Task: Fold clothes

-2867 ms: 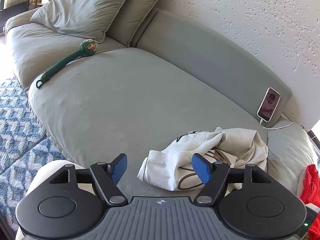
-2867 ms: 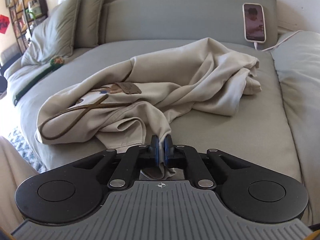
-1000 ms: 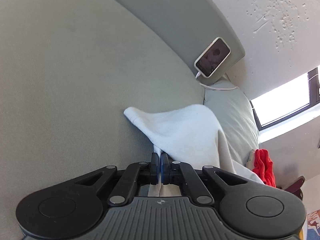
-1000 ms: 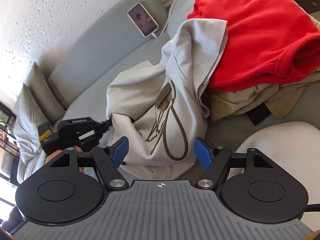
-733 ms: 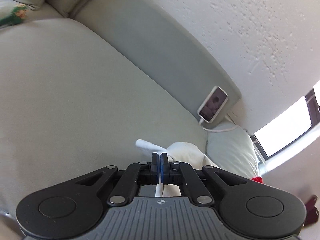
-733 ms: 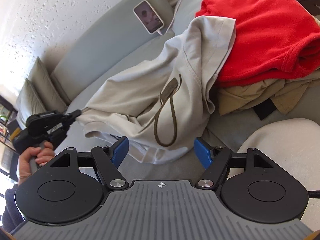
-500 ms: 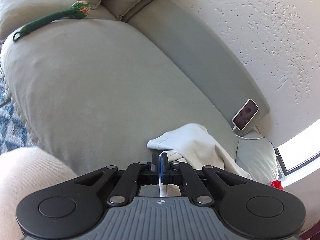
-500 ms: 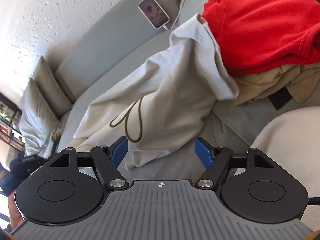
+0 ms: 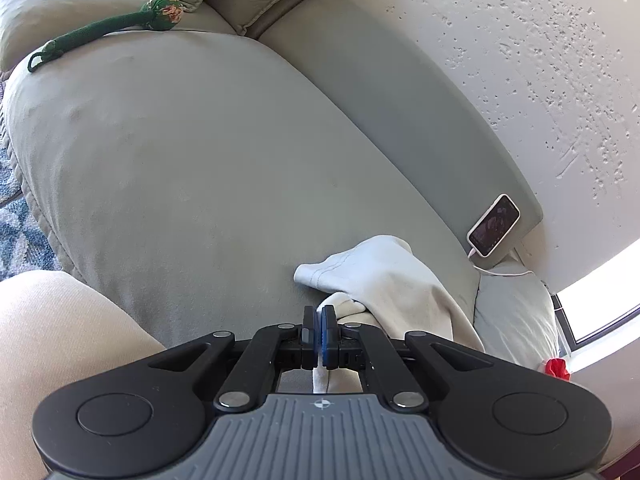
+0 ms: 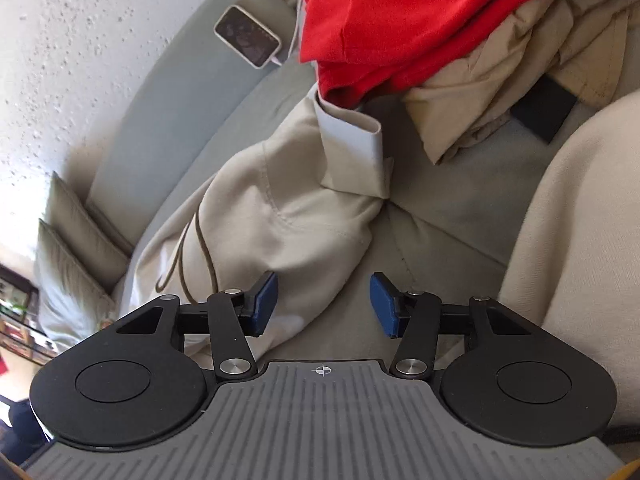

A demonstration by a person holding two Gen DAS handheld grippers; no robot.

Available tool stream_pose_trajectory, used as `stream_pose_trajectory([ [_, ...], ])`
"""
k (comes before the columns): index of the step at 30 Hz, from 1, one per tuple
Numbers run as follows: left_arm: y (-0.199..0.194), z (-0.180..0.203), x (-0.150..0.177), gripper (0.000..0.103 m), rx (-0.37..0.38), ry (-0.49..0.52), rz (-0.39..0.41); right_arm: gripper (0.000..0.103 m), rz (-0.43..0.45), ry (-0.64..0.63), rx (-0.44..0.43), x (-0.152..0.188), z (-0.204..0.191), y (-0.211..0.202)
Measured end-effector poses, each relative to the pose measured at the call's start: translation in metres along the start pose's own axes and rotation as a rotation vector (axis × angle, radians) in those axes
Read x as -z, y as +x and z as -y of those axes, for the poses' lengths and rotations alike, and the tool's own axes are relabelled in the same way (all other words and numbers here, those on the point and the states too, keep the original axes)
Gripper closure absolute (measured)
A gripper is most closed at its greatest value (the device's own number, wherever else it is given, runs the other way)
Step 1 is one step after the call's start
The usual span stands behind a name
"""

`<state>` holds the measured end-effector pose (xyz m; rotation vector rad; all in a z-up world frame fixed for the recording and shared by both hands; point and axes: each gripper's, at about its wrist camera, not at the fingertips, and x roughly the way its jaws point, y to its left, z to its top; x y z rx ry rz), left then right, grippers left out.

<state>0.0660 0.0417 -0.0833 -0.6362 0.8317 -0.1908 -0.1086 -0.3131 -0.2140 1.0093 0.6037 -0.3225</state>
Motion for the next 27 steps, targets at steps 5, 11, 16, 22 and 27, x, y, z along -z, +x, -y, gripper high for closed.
stream_pose_trajectory([
  [5,0.004,-0.005,-0.001,0.103,-0.002,-0.025,-0.008,0.096,0.03,0.165,-0.131,-0.007,0.014,0.016],
  [11,0.002,-0.008,-0.004,0.103,0.003,-0.047,-0.022,0.102,0.078,0.225,-0.206,-0.022,0.003,-0.011],
  [16,-0.002,0.008,-0.001,0.103,0.038,-0.018,-0.037,0.102,0.271,0.087,-0.251,-0.046,-0.04,-0.074],
  [22,0.006,0.014,0.014,0.098,0.057,-0.015,-0.106,0.102,0.342,0.009,-0.213,-0.067,-0.063,-0.108],
  [27,0.037,0.021,0.034,0.085,0.122,0.021,-0.192,0.102,0.33,0.075,-0.146,-0.072,-0.035,-0.106],
])
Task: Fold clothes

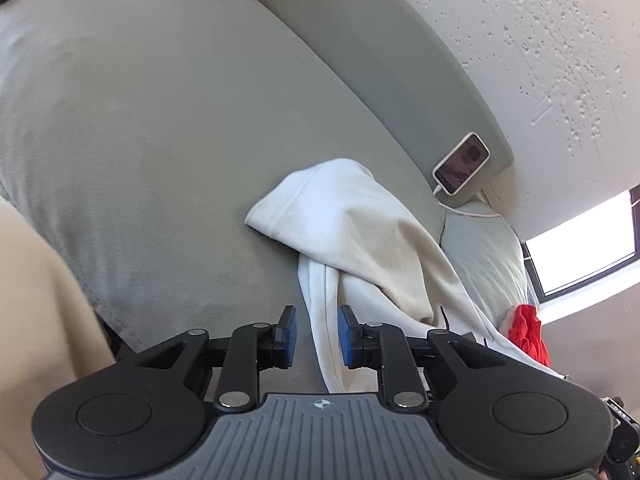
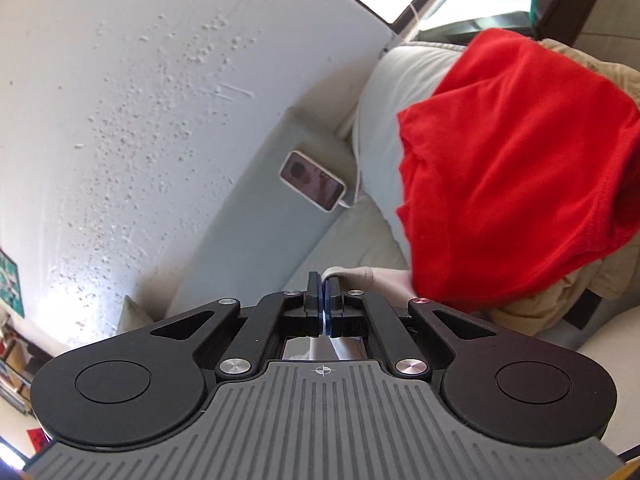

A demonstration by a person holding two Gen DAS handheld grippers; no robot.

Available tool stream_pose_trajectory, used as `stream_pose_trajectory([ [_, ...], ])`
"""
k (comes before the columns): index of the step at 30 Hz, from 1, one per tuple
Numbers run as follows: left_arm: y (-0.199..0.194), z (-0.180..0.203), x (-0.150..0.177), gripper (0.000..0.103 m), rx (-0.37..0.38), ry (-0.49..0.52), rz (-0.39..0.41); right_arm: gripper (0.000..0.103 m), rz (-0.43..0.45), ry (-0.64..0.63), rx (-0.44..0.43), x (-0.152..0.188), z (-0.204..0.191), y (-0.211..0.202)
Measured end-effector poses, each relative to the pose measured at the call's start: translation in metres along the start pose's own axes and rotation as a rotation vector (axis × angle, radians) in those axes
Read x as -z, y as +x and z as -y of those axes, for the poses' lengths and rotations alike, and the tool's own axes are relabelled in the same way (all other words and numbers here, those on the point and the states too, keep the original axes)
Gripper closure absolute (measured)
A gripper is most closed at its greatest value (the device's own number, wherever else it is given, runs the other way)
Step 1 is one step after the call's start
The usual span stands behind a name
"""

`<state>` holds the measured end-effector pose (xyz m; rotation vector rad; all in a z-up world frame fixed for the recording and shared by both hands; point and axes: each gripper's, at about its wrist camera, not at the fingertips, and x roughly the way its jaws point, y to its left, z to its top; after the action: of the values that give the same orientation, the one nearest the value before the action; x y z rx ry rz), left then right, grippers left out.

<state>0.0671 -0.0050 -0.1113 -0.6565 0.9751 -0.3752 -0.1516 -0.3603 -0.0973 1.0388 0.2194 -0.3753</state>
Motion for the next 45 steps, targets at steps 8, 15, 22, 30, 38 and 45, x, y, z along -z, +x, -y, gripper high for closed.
stream_pose_trajectory([
  [8,0.04,0.036,-0.007,0.075,-0.133,0.2,0.005,0.102,-0.014,-0.004,0.042,-0.002,0.027,0.009],
  [15,0.05,0.02,-0.011,0.078,-0.159,0.11,-0.051,0.101,-0.022,-0.008,0.028,-0.004,0.033,0.007],
  [22,0.046,0.015,-0.019,0.097,-0.209,0.038,0.033,0.101,-0.038,-0.015,0.037,-0.002,0.037,0.009],
  [30,0.063,0.015,-0.029,0.103,-0.147,-0.015,-0.02,0.098,-0.073,-0.026,0.047,0.002,0.037,0.018],
  [38,-0.018,0.035,-0.058,0.103,0.009,-0.103,0.006,0.102,-0.105,-0.022,0.077,-0.007,0.026,0.027],
  [45,-0.181,0.087,-0.074,0.103,0.386,-0.018,0.463,0.102,-0.061,0.006,-0.134,-0.046,-0.044,-0.004],
])
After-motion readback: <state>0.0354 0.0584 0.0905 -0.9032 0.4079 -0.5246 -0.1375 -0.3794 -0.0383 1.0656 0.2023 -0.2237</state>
